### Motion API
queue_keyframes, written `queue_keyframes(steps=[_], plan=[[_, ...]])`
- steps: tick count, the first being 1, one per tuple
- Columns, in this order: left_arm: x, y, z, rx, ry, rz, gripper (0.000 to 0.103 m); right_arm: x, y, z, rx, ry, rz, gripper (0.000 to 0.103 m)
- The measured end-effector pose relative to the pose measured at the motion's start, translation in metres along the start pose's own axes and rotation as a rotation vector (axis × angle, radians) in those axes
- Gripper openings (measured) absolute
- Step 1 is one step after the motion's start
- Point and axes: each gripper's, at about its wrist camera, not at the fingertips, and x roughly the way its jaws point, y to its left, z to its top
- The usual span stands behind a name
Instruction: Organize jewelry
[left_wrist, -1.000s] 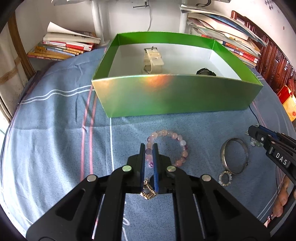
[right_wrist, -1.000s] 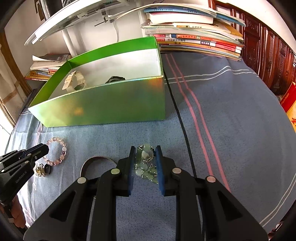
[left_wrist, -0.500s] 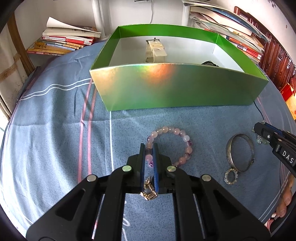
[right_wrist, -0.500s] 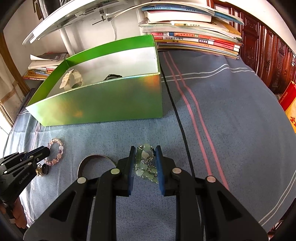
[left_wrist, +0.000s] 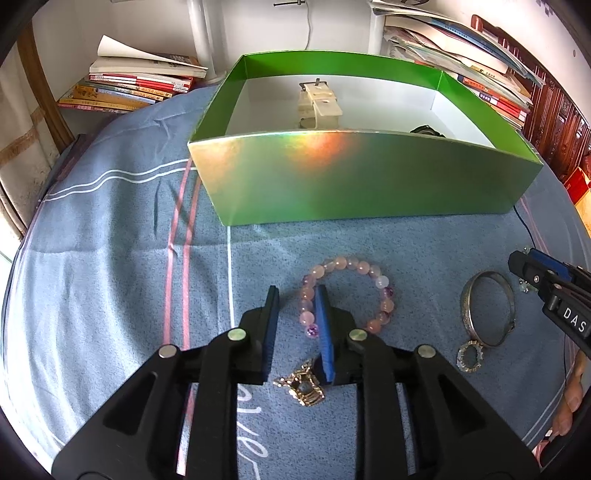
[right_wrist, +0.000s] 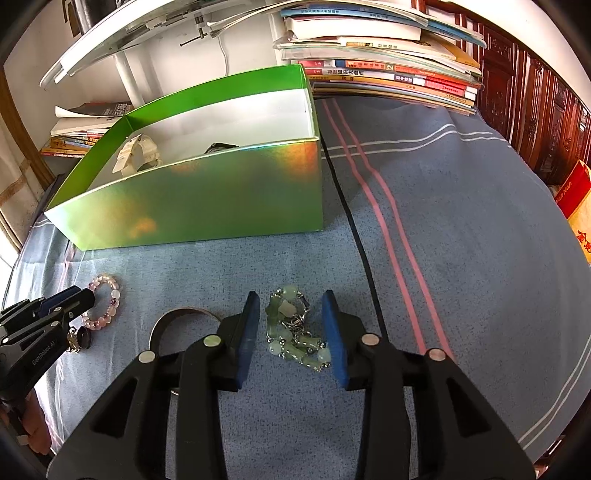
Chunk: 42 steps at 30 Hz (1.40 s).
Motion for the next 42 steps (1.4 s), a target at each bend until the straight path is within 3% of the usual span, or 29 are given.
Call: queue_keyframes(steps=[3,6,9,13,23,25,32,35,37,42], plan=[[-0.001,0.000,0.000,0.002,-0.003,0.001,0.021,0.000,0.001,-0.001,-0.009,-0.002,0.004,0.035],[-0.001,0.000,0.000,0.002,-0.003,0.001,0.021,-0.001,0.003,-0.001,-0.013,-0.003,0.014,0.025],[-0.001,0.000,0.000,0.000,-0.003,0.001,0.021,-0.001,0.002,-0.002,-0.011,-0.005,0.020,0.024],[-0.002,-0.001,0.000,0.002,-0.002,-0.018,0.009,-0.002,0.001,-0.002,-0.009,-0.006,0.026,0.023],[-0.009,0.010,0.006,-0.031,-0.015,-0.007,0.008,-0.011,-0.004,0.004,-0.007,-0.035,0.033,0.020],[-0.018,0.015,0.012,-0.040,-0.038,-0.009,0.008,-0.019,-0.004,0.008,-0.011,-0.053,0.038,0.009],[-0.036,0.021,0.022,-0.050,-0.085,-0.005,0.008,-0.033,-0.010,0.015,0.000,-0.096,0.022,0.009],[-0.031,0.024,0.020,-0.057,-0.067,0.000,0.008,-0.030,-0.020,0.013,0.024,-0.076,0.000,0.016],[-0.027,0.025,0.019,-0.062,-0.055,0.002,0.008,-0.025,-0.022,0.008,0.019,-0.054,-0.025,0.033],[-0.023,0.025,0.018,-0.065,-0.049,0.002,0.008,-0.020,-0.014,-0.001,-0.014,-0.032,0.004,0.043]])
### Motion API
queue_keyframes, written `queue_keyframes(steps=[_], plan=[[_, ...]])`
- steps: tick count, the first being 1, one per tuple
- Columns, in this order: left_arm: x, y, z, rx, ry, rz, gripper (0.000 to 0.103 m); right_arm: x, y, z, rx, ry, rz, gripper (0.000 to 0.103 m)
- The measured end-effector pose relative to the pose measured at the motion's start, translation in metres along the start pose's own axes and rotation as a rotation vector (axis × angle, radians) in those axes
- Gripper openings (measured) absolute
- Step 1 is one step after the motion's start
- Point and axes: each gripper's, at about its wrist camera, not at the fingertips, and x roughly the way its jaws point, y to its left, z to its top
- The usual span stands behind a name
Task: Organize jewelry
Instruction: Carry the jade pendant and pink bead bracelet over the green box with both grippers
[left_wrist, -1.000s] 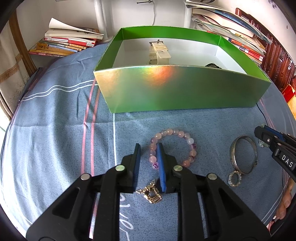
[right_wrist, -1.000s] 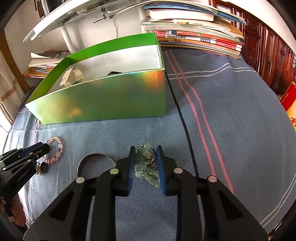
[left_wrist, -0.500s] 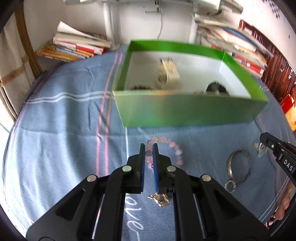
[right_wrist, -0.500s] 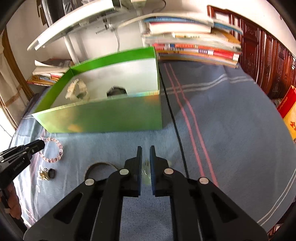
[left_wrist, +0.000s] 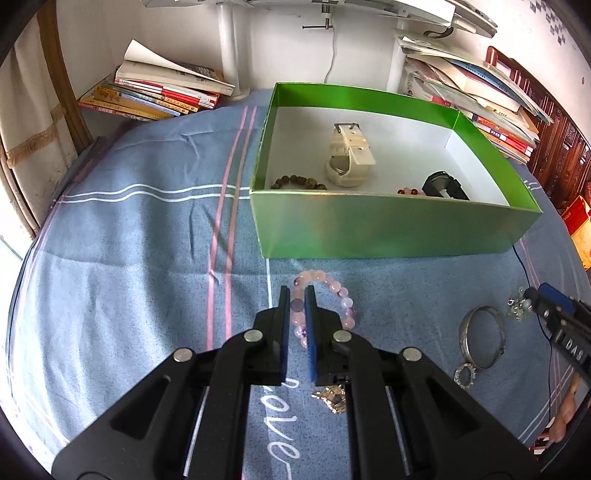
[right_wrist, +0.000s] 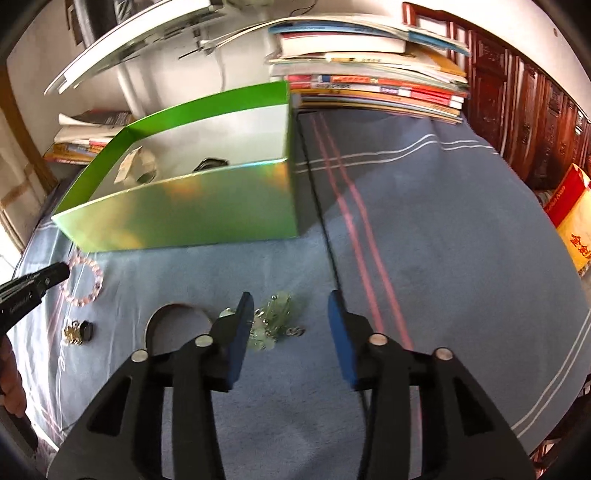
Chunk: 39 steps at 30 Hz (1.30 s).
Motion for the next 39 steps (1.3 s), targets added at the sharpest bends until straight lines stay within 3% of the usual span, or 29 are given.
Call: queue_keyframes(steps=[8,13,16,26,39], plan=[[0.004,-0.001,-0.001,0.007,0.015,0.000,0.008,0.013,0.019,-0.006,-0.050,0.038,0.011,0.043],[0.011,0.000,-0.003,0.005,0.031,0.004,0.008,0.013,0.014,-0.006,-0.029,0.036,0.032,0.016],[0.013,-0.001,-0.004,0.005,0.035,0.005,0.008,0.013,0.013,-0.006,-0.028,0.034,0.037,0.012],[-0.004,-0.001,0.001,0.014,0.003,-0.015,0.008,-0.007,0.017,0.007,-0.035,-0.030,0.056,0.011],[-0.082,0.005,0.056,0.056,-0.183,-0.095,0.008,-0.062,0.039,0.065,-0.096,-0.236,0.122,0.011]])
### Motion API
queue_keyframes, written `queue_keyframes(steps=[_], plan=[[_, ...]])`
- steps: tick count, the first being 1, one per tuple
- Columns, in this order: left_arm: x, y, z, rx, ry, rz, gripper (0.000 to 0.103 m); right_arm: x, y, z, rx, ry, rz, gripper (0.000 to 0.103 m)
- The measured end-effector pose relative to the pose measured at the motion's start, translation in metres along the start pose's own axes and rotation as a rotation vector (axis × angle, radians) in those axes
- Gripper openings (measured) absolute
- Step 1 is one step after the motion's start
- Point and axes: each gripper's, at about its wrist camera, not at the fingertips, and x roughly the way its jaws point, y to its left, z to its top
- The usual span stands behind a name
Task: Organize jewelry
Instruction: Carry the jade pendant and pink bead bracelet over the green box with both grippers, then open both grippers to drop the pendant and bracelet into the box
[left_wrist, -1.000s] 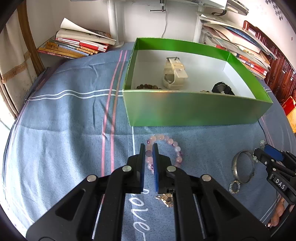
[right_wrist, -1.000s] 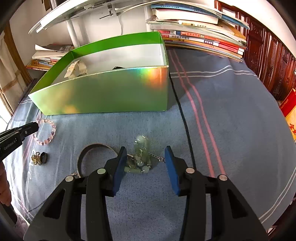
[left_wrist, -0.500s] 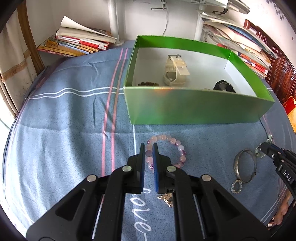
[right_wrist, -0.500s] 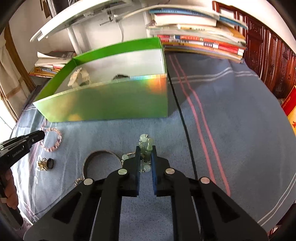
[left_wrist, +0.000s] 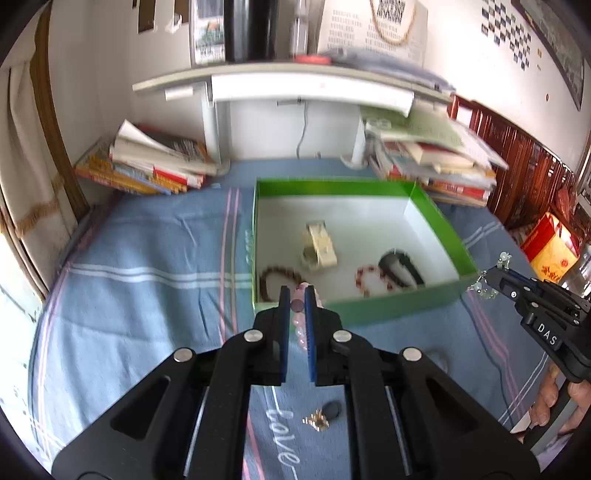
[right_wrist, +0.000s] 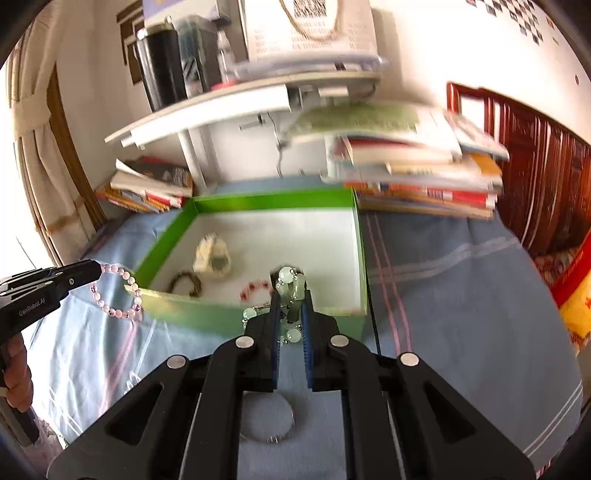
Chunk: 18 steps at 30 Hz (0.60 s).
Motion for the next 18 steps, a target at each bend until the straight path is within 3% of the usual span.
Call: queue_keyframes(steps=[5,9,18], plan=[[-0.002,0.000,0.022,0.009,-0.031,0.017,0.008,0.010,0.005,0.022,-0.023,-0.022,0.002,0.011],[0.010,-0.001,0.034,0.015,-0.026,0.023,0.008,0.034,0.007,0.027,-0.024,0.012,0.006,0.011],[0.081,-0.003,0.043,0.014,0.053,0.090,0.008,0.099,0.011,0.021,-0.010,0.134,-0.011,0.011]])
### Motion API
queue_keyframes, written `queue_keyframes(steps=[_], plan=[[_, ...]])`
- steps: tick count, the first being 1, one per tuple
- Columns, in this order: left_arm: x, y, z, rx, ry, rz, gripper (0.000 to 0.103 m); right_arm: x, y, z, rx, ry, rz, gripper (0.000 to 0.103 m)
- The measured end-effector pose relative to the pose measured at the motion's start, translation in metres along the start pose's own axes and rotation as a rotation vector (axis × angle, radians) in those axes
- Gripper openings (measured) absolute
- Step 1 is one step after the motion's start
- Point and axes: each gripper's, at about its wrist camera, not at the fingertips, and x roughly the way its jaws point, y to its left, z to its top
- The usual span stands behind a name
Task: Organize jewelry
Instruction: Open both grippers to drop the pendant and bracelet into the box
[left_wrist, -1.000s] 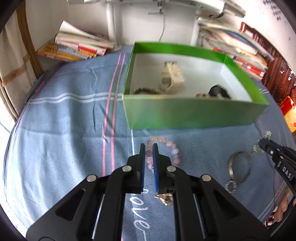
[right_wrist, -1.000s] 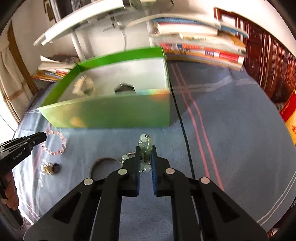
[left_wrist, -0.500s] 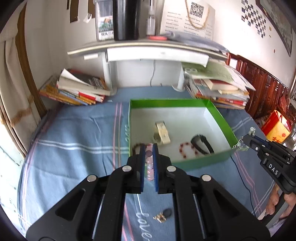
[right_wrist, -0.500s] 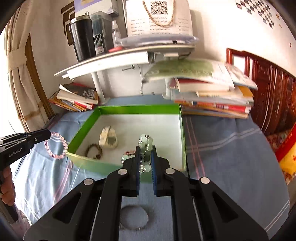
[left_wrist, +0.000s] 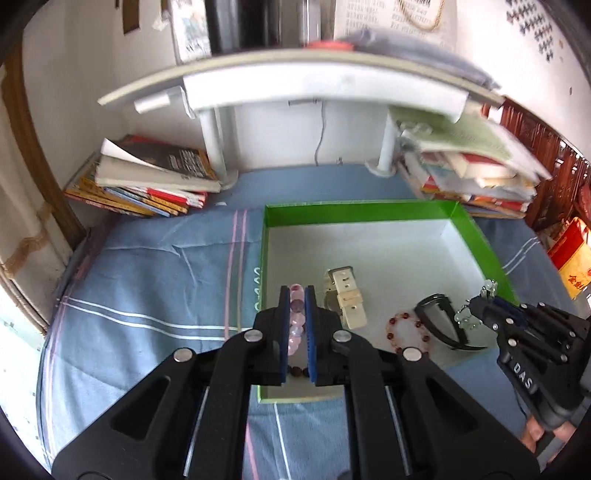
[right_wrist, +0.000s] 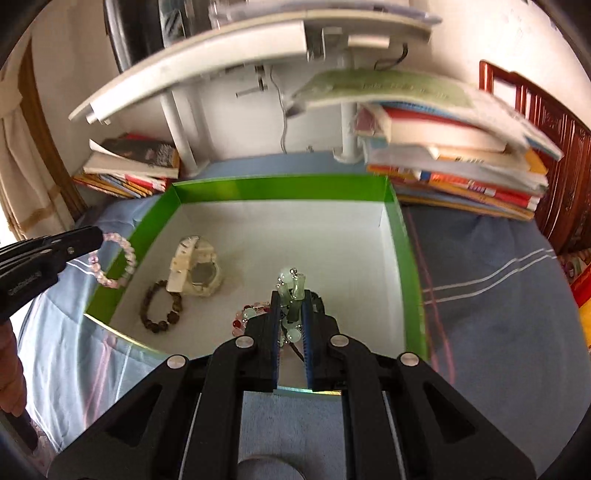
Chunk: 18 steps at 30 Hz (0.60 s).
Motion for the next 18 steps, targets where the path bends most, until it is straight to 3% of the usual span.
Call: queue_keyframes(steps=[3,5,6,7,8,10,12,15,18], plan=[[0.021,0.000,-0.001,-0.002,0.035,-0.011,0.008,0.008,0.001,-0.001,0.000,0.018,-0.017,0.013],[0.026,0.001,-0.003,0.000,0.045,-0.009,0.009,0.004,0.002,-0.002,-0.008,0.013,-0.017,0.029],[0.025,0.002,-0.004,-0.001,0.041,0.000,0.010,-0.002,0.003,-0.003,-0.016,0.000,-0.016,0.042],[0.022,0.003,-0.006,0.000,0.035,0.003,0.015,-0.010,0.003,-0.004,-0.025,-0.022,-0.022,0.047],[0.018,0.004,-0.007,0.002,0.026,0.000,0.025,-0.017,0.003,-0.005,-0.035,-0.040,-0.026,0.047],[0.007,0.005,-0.011,0.007,-0.001,0.009,0.033,-0.030,0.003,-0.009,-0.047,-0.060,-0.032,0.047],[-0.001,0.007,-0.017,0.016,-0.004,0.024,0.034,-0.046,0.000,-0.018,-0.045,-0.069,-0.014,0.047],[-0.014,0.013,-0.040,0.012,0.022,0.034,0.044,-0.064,-0.007,-0.036,-0.035,-0.067,-0.002,0.047],[-0.022,0.020,-0.069,0.002,0.061,0.014,0.046,-0.067,-0.017,-0.063,-0.012,-0.010,-0.014,0.047]])
